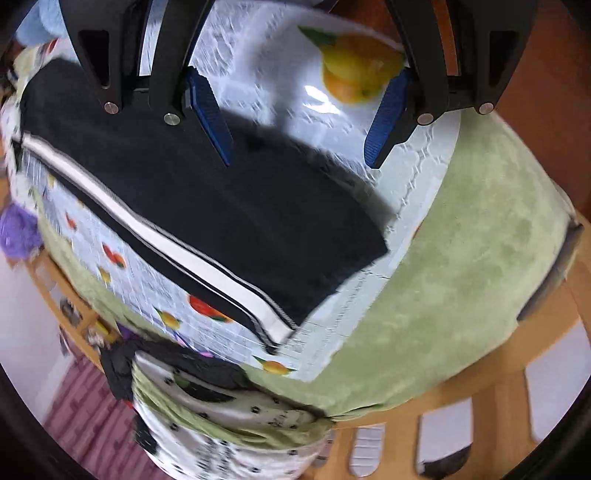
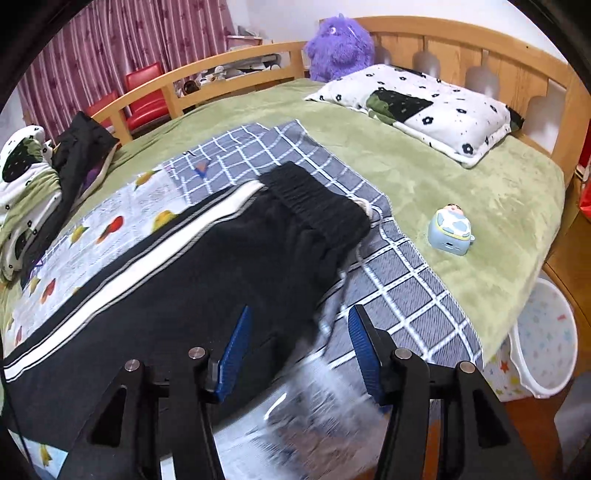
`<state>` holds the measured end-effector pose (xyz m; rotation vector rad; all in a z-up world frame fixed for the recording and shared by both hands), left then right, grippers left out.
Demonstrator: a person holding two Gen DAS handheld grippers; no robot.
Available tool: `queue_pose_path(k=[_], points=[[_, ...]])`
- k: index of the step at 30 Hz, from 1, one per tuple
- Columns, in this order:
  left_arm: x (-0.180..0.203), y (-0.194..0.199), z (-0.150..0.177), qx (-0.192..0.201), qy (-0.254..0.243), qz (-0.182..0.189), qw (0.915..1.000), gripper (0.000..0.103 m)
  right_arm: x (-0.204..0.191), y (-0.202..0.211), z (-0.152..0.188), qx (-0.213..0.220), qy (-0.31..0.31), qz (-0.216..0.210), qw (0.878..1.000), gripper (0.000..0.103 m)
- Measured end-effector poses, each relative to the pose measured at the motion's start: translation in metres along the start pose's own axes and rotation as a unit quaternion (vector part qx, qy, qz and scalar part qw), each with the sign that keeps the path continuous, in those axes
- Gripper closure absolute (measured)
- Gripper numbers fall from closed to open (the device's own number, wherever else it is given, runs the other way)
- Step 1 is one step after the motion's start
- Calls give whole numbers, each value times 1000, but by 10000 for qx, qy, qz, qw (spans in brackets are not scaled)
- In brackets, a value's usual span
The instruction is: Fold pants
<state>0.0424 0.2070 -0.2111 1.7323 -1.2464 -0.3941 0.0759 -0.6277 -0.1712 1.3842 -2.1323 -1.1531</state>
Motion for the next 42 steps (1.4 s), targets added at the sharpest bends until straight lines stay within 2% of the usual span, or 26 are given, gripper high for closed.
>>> queue_pose_path(k=[4,7,9,11,12,13,15,17,18,19,21,23,27,29,35,37,39,41,42], points=[[-21,-32,-14,3,573,342,9978,33,-30,28,4,9,-88,-240,9997,49],[-22,-47,-25,206,648,498,9964,34,-62,45,0,101,57,-295,9995,49],[-21,-53,-32,312,579,417,9970,37,-86,51,-2,94,184,-411,9989,49],[-25,-57,-37,417,554,206,9974,63,-112,54,-2,56,330,-498,9982,49],[-30,-57,-41,538,521,129,9971,80,-127,55,-1,56,428,-534,9976,49],[-32,-55,-43,554,601,307,9962,81,-140,56,0,70,528,-548,9971,49],[-39,-53,-43,526,784,506,9942,81,-166,56,1,131,761,-515,9957,49],[-42,-55,-40,425,664,425,9960,76,-193,53,1,218,1071,-512,9927,49],[-43,-52,-40,413,551,352,9970,70,-210,48,2,202,1286,-580,9898,49],[-46,-47,-41,372,491,167,9980,55,-220,44,2,149,1445,-666,9871,49],[-54,-34,-45,454,374,-253,9979,36,-245,31,4,7,1827,-819,9798,45],[-54,-19,-49,618,227,-252,9975,36,-265,14,2,-76,2239,-857,9708,44],[-36,-3,-68,620,-116,-232,9977,36,-289,-20,-5,-162,2773,-1041,9550,41],[-26,1,-78,639,-191,-222,9975,36,-301,-40,-8,-227,2959,-1271,9464,41],[22,1,-107,711,-334,106,9969,36,-345,-99,3,-496,3726,-1840,9082,42],[38,-4,-113,716,-431,213,9963,36,-356,-117,13,-718,3960,-2000,8933,48],[49,-9,-115,693,-495,255,9960,36,-361,-136,27,-875,4319,-1874,8779,56],[57,-15,-115,673,-563,266,9958,36,-360,-144,36,-902,4478,-1828,8706,61],[59,-17,-115,664,-588,258,9957,36,-361,-143,37,-842,4477,-1901,8697,89]])
Point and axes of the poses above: each gripper's, at about its wrist camera, not at the fingertips, and y roughly against the way its jaws point, x to its right, z to its underside, the point moved 8 cm from there along -y, roughly the way its jaws point, and after that the axes turned 2 degrees about -z, right-handed, at the moved point
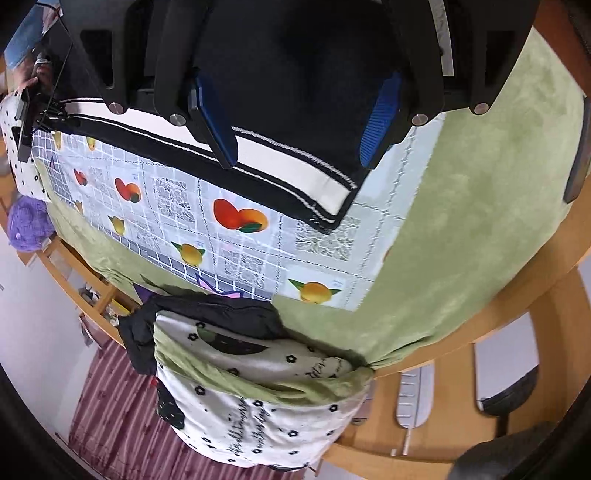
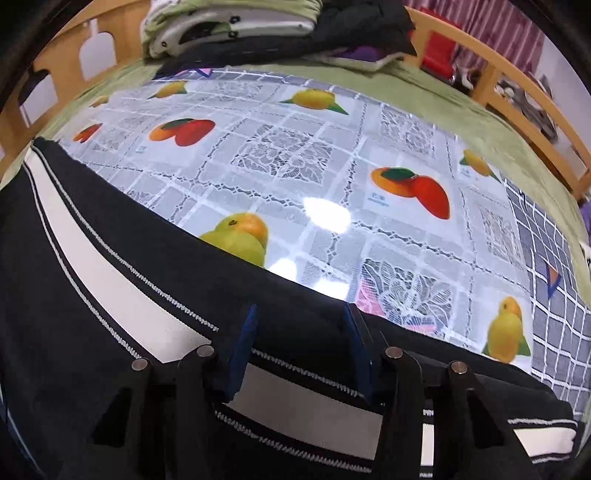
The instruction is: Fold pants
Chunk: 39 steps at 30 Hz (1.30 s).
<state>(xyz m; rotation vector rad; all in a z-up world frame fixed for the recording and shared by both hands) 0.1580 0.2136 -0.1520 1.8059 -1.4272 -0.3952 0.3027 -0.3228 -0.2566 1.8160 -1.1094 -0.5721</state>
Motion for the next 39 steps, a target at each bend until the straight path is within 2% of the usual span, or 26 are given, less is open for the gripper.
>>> queue_pose_path(k=[1,2,5,8,10,12,14,17,19,20,22,24,25,26,27,28,29,31,33,34,36,37,38,39], points=[[2,-2,1,-11,-10,-8,10000,36,-3,1,1,-39,10,-183,9998,100],[3,-5,2,-39,-20,-6,10000,36,-4,5,2,-42,22,-206,9998,100],[4,-12,7,-129,-5,35,9999,36,-5,26,-4,359,46,-236,9991,101],[7,-19,5,-164,5,75,9998,36,5,42,-14,741,-280,-341,9963,101],[15,-25,1,-186,17,125,9997,36,7,33,-19,713,-373,-266,9964,101],[25,-33,-1,-259,-87,145,9995,36,7,8,-18,400,-347,-97,9986,100],[34,-39,-5,-243,-297,-3,9993,36,3,-10,-13,245,-320,102,9991,99],[40,-51,-13,-154,-612,-312,9975,36,7,0,-13,174,-553,-27,9983,91],[35,-60,-22,-72,-854,-730,9936,36,18,15,-11,274,-837,-156,9960,72],[29,-65,-27,-31,-914,-958,9912,36,26,24,-8,392,-952,-76,9947,58],[14,-83,-31,-218,-883,-1367,9864,36,39,40,0,622,-1094,77,9920,56],[6,-100,-29,-428,-832,-1385,9859,36,51,45,12,612,-1157,269,9910,56],[4,-108,-28,-472,-792,-1347,9866,39,59,44,20,535,-1200,394,9905,56],[4,-116,-26,-516,-783,-1273,9874,53,65,39,29,430,-1272,474,9898,56],[6,-121,-26,-512,-822,-1198,9881,82,69,34,36,345,-1354,500,9889,56],[8,-120,-28,-414,-840,-1184,9885,83,73,28,46,249,-1477,483,9875,56],[9,-114,-35,-214,-787,-1027,9914,83,73,26,50,245,-1518,459,9870,56],[8,-98,-51,130,-542,-672,9962,83,75,34,47,387,-1556,525,9857,64],[2,-104,-55,95,-433,-666,9968,83,85,47,45,661,-1699,661,9810,66],[0,-112,-53,-1,-406,-694,9968,83,95,51,46,767,-1845,814,9764,66],[-2,-132,-44,-255,-507,-892,9944,80,111,41,55,540,-2144,914,9710,68],[-1,-135,-42,-258,-607,-1014,9927,72,118,28,63,352,-2252,890,9696,68],[0,-136,-42,-219,-712,-1182,9902,68,119,25,65,395,-2200,898,9706,68],[1,-134,-42,-219,-795,-1430,9863,58,118,25,63,408,-2104,1012,9715,68]])
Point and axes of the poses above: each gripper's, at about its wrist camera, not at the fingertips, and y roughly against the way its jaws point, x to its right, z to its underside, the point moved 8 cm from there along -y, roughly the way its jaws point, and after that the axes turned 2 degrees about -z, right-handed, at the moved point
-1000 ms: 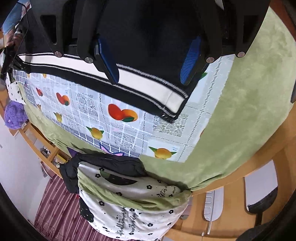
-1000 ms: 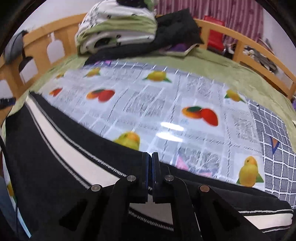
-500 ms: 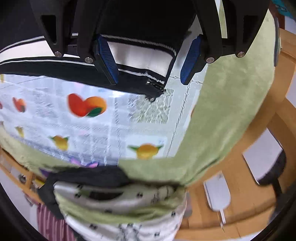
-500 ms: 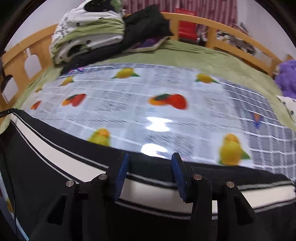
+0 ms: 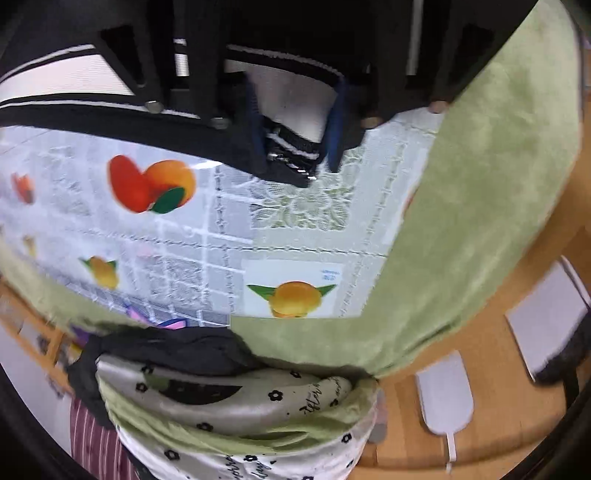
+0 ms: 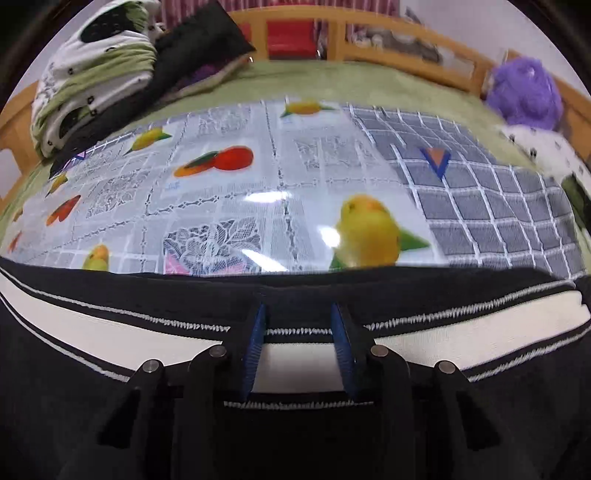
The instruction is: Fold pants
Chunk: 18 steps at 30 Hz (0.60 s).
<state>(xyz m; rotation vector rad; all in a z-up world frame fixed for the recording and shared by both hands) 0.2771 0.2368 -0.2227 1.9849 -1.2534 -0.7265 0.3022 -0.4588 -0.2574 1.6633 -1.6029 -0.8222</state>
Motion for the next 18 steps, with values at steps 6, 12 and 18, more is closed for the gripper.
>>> queue_pose_path(k=[6,12,18], points=[[-12,44,-3,213,-25,97,9997,36,19,35,-15,216,-242,72,9994,70],[-31,76,30,224,327,445,9982,35,58,7,7,-45,-683,445,9967,68],[-55,103,70,-23,635,428,9971,35,65,30,-6,-1,-1208,201,9925,72]])
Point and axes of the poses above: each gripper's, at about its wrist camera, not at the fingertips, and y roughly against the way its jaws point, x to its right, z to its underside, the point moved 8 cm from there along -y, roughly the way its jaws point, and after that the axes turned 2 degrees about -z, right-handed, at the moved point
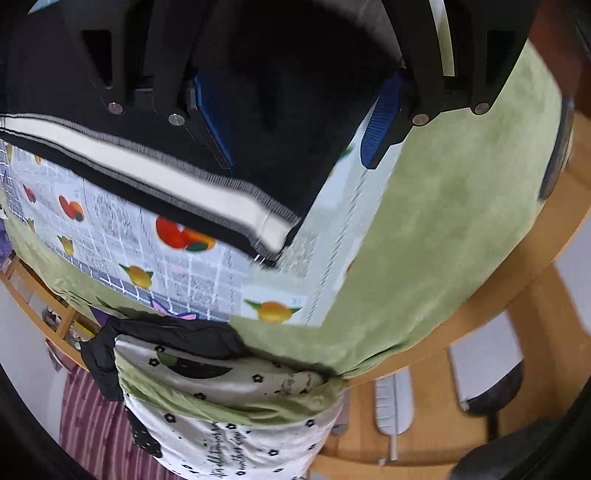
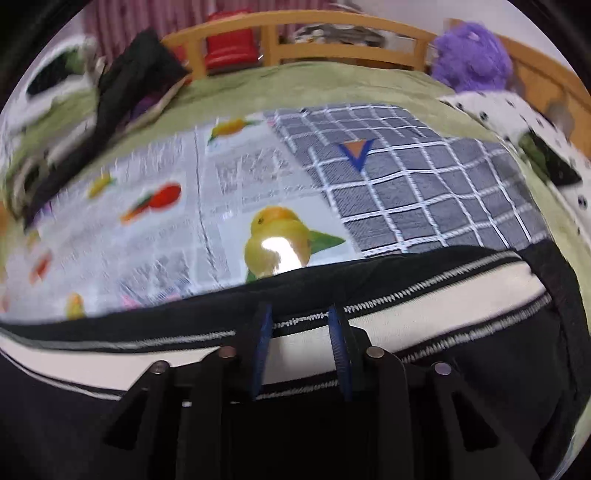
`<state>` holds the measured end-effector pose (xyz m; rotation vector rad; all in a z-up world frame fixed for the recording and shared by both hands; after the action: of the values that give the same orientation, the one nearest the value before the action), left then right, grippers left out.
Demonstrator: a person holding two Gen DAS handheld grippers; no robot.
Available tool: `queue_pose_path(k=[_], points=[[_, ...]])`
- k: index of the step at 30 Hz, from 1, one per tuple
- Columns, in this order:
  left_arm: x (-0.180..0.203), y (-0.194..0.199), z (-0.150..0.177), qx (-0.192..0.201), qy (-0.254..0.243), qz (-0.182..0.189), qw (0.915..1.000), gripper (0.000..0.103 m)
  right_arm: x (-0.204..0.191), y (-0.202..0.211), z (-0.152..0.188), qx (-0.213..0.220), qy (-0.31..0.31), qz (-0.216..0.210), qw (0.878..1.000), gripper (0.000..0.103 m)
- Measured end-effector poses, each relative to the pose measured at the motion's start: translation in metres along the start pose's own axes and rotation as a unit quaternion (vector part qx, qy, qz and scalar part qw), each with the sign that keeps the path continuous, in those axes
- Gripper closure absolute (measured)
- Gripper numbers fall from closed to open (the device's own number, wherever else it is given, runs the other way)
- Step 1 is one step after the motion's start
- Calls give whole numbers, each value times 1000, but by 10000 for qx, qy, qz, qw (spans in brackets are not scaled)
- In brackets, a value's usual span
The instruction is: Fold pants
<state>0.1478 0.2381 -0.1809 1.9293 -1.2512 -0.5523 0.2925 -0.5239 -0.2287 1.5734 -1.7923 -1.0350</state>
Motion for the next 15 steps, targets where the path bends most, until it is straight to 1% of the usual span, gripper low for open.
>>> queue_pose_path(k=[1,2,4,5,6,8,11,13,15], points=[[-4,4,5,-10,29,-2,10000,35,-5,9,1,0,-34,-106,9999,72],[-11,10,11,-25,76,10,10000,35,-12,17,3,-3,34,-147,9999,69],[-24,20,25,-72,228,59,9997,35,-28,38,8,104,310,-153,9993,59],[-31,23,32,-111,302,113,9994,35,-36,49,11,198,452,-76,9988,50],[-38,25,42,-160,416,174,9989,35,-44,62,14,325,529,-34,9981,47],[-48,23,58,-270,672,341,9968,36,-55,80,20,483,534,-62,9974,47],[-51,4,72,-513,1074,860,9892,37,-75,104,34,501,512,-175,9973,47],[-49,-10,71,-464,1264,1119,9846,37,-89,120,44,552,580,-113,9967,47],[-48,-21,67,-341,1421,1256,9813,37,-102,129,52,445,676,-142,9966,52]])
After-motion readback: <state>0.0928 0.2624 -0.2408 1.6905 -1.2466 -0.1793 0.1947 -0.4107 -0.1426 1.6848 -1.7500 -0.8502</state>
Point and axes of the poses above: each gripper's, at about its wrist camera, not at the fingertips, and y roughly against the way its jaws point, x to its right, z to its underside, the point moved 8 cm from there along -y, roughly the way its jaws point, and after that the axes turned 2 degrees about -z, right-handed, at the moved point
